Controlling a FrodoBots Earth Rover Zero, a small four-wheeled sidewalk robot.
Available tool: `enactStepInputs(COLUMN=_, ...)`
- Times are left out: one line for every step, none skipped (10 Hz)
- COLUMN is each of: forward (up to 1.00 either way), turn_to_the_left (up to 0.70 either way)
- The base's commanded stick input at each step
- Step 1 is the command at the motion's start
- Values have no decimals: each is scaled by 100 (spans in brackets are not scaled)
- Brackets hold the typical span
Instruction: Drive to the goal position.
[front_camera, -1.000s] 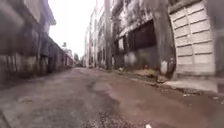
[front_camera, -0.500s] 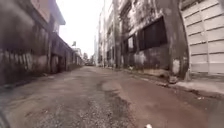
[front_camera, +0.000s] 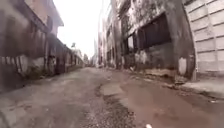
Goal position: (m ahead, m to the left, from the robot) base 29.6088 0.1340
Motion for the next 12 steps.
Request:
enactStepInputs(forward=85, turn_to_the_left=19)
enactStepInputs(forward=85, turn_to_the_left=0)
enactStepInputs(forward=85, turn_to_the_left=0)
enactStepInputs(forward=85, turn_to_the_left=0)
enactStepInputs(forward=85, turn_to_the_left=0)
enactStepInputs(forward=85, turn_to_the_left=0)
enactStepInputs(forward=85, turn_to_the_left=0)
enactStepInputs(forward=85, turn_to_the_left=0)
enactStepInputs(forward=85, turn_to_the_left=0)
enactStepInputs(forward=85, turn_to_the_left=0)
enactStepInputs(forward=85, turn_to_the_left=0)
enactStepInputs(forward=85, turn_to_the_left=0)
